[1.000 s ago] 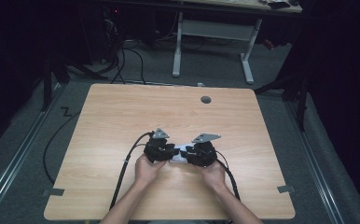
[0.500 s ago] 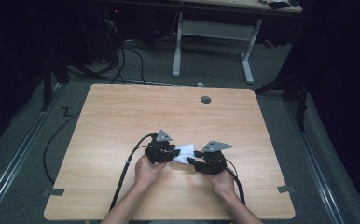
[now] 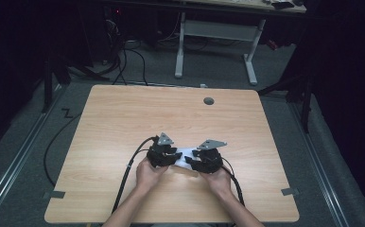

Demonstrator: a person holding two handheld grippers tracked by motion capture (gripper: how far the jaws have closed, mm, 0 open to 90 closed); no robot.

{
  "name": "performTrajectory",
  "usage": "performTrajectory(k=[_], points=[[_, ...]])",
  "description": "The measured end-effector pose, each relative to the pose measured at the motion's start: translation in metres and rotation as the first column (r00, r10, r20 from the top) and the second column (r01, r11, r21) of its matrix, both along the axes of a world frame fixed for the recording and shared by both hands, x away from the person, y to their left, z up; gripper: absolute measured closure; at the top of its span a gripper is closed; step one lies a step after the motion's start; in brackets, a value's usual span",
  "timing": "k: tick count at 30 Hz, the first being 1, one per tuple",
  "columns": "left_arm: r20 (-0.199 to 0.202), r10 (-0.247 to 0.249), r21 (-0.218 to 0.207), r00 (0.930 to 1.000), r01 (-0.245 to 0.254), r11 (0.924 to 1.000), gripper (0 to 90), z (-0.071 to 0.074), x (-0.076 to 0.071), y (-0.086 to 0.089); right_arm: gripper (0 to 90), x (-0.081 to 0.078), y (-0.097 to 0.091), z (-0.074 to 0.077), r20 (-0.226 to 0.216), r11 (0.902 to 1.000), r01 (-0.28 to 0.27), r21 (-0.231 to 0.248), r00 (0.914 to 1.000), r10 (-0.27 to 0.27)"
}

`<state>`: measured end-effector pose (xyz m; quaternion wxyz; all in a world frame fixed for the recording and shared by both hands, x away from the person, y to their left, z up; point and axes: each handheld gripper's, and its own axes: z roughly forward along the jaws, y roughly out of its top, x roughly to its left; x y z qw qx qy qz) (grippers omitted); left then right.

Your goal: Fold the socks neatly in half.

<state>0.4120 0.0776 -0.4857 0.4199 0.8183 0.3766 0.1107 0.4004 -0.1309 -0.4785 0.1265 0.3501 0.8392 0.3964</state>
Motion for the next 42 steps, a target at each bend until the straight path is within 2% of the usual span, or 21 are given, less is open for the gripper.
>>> performTrajectory(k=[6,9,12,17,18,21,25,28,29,32,33,34,36,37,38,39,42], points=[[-0.005,0.009,-0.012,0.9999,-0.009,0.9999,64.8,-0.004,0.001,0.003,53.6,-0.001,0.002,-0.005,0.028,0.9997,-0.013,-0.023,0.9995,0.014],[-0.016,0.02,-0.046,0.9997,-0.021,0.9987,64.8,-0.007,0.003,0.006,53.3,-0.002,0.004,-0.007,0.045,0.9994,-0.018,-0.029,0.9988,0.019],[-0.019,0.025,-0.054,0.9995,-0.026,0.9982,64.8,-0.008,0.004,0.006,52.3,-0.003,0.002,-0.006,0.045,0.9994,-0.023,-0.026,0.9987,0.024],[-0.025,0.059,-0.072,0.998,-0.06,0.9956,65.2,-0.01,0.008,0.004,51.1,-0.006,0.002,-0.005,0.059,0.9996,-0.014,-0.025,0.9981,0.016],[-0.03,0.088,-0.071,0.9957,-0.09,0.9934,65.5,-0.009,0.013,0.003,50.5,0.002,0.003,-0.008,0.058,0.9997,0.007,-0.024,0.9983,-0.006],[-0.022,0.115,-0.056,0.9931,-0.116,0.9917,66.0,-0.008,0.018,0.001,49.8,0.011,0.005,-0.009,0.054,0.9994,0.023,-0.027,0.9983,-0.022],[-0.037,0.158,-0.075,0.9868,-0.16,0.9842,66.1,-0.009,0.024,0.006,48.9,0.028,0.008,-0.015,0.037,0.9985,0.038,-0.04,0.9987,-0.037],[-0.044,0.167,-0.083,0.985,-0.17,0.982,66.0,-0.009,0.025,0.007,49.0,0.032,0.008,-0.017,0.028,0.9984,0.038,-0.043,0.9989,-0.037],[-0.057,0.175,-0.096,0.983,-0.18,0.979,65.7,-0.007,0.025,0.009,49.1,0.034,0.008,-0.018,0.017,0.9983,0.035,-0.047,0.9993,-0.034],[-0.055,0.177,-0.107,0.9827,-0.182,0.9775,58.4,-0.003,0.023,0.011,49.6,0.033,0.006,-0.013,0.02,0.9986,0.04,-0.033,0.999,-0.039],[-0.047,0.181,-0.116,0.9823,-0.186,0.9757,58.4,0.0,0.022,0.013,49.7,0.031,0.002,-0.008,0.031,0.9988,0.048,-0.01,0.9984,-0.047],[-0.026,0.191,-0.135,0.9812,-0.193,0.972,54.0,0.007,0.018,0.02,49.8,0.025,-0.007,0.002,0.059,0.9975,0.058,0.04,0.9964,-0.061],[-0.016,0.195,-0.14,0.9806,-0.195,0.9706,52.1,0.009,0.015,0.025,49.9,0.021,-0.013,0.006,0.07,0.9968,0.067,0.044,0.9951,-0.07],[-0.006,0.199,-0.143,0.98,-0.198,0.9698,48.5,0.012,0.011,0.03,49.9,0.017,-0.027,0.008,0.057,0.9941,0.096,0.051,0.9935,-0.099],[0.003,0.204,-0.151,0.979,-0.201,0.9678,48.5,0.014,0.007,0.036,49.9,0.017,-0.027,0.008,0.057,0.9941,0.096,0.051,0.9935,-0.099],[0.014,0.211,-0.154,0.9773,-0.207,0.9662,47.1,0.015,0.002,0.043,49.9,0.015,-0.035,0.008,0.043,0.9919,0.112,0.059,0.9925,-0.115],[0.028,0.237,-0.132,0.9711,-0.231,0.9638,44.2,0.011,-0.01,0.063,50.1,0.008,-0.059,0.0,0.036,0.986,0.163,0.038,0.9858,-0.164]])
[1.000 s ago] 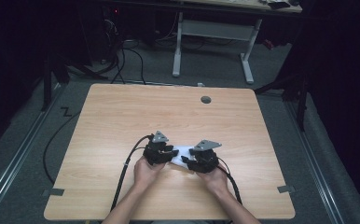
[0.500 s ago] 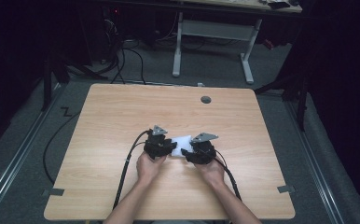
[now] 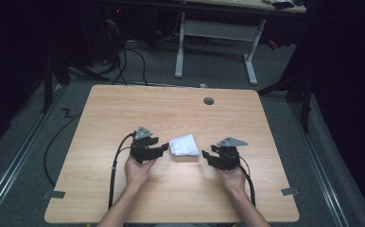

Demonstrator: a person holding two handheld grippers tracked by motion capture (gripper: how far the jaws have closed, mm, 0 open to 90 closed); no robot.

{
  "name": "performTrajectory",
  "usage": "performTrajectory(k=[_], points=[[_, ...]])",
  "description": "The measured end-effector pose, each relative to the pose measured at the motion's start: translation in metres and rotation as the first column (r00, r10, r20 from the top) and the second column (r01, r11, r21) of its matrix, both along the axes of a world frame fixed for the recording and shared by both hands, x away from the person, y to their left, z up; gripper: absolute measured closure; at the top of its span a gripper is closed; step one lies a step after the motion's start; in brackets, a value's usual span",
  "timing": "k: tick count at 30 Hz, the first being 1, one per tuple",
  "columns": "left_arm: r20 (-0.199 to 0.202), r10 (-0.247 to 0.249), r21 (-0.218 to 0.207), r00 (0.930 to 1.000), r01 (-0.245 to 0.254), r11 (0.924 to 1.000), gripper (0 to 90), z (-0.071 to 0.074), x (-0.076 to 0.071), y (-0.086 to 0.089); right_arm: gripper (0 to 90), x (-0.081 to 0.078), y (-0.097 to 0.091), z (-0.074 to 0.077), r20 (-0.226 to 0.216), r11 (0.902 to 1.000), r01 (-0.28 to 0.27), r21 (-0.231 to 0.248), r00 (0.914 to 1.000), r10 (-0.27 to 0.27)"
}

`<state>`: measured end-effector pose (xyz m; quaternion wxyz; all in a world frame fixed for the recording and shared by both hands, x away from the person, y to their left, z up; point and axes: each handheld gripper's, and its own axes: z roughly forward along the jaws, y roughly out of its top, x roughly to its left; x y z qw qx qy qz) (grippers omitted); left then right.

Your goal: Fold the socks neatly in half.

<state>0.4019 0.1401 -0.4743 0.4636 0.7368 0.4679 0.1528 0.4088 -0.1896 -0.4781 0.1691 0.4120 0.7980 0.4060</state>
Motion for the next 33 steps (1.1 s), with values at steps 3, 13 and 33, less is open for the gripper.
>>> performTrajectory(k=[3,13,33], points=[[-0.016,0.034,0.043,0.9993,-0.033,0.9985,42.1,-0.008,-0.008,0.015,50.1,-0.006,-0.026,-0.011,-0.01,0.9973,0.071,-0.018,0.9974,-0.071],[-0.039,0.136,0.099,0.9899,-0.132,0.9863,40.2,-0.02,-0.023,0.047,49.5,-0.009,-0.054,-0.018,-0.005,0.988,0.147,-0.047,0.9891,-0.147],[-0.048,0.197,0.141,0.9792,-0.189,0.9719,33.6,-0.034,-0.029,0.062,39.5,-0.007,-0.067,-0.027,-0.004,0.9722,0.208,-0.108,0.9778,-0.209]])
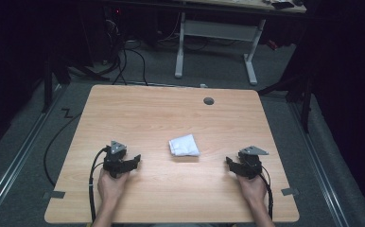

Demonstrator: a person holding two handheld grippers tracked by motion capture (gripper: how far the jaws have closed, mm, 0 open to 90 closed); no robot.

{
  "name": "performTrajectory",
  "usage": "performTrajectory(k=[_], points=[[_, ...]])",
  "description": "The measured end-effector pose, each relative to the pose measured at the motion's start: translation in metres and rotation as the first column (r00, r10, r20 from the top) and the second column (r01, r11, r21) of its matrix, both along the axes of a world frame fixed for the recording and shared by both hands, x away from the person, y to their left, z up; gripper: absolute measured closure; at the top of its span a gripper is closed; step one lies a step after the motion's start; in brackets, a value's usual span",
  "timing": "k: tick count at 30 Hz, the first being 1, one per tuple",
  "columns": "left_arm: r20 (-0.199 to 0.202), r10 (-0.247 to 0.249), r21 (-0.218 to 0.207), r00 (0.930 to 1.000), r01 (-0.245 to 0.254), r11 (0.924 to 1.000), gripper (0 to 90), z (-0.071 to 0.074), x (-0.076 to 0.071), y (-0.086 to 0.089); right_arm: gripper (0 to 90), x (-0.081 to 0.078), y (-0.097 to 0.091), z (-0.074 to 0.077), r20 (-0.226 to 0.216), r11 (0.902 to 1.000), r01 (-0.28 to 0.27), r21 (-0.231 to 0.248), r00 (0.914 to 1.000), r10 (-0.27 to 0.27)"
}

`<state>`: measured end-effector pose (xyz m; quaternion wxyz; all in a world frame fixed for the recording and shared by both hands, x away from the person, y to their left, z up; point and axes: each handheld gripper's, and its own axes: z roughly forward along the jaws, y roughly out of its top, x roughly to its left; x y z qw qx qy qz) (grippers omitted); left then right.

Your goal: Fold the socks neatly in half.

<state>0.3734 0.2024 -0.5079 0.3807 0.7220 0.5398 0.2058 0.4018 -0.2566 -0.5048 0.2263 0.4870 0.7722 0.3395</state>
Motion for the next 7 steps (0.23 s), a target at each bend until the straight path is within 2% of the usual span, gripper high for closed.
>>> performTrajectory(k=[3,7], points=[[-0.002,-0.002,-0.007,1.0,0.002,1.0,33.2,0.0,0.0001,0.0007,39.1,0.0002,0.0003,0.0,0.0,1.0,0.0,0.0,1.0,0.0],[0.002,-0.008,0.022,1.0,0.008,0.9997,31.8,-0.0001,0.0,-0.0026,39.0,0.0003,0.0004,-0.0001,0.0,1.0,0.0,0.0,1.0,0.0]])
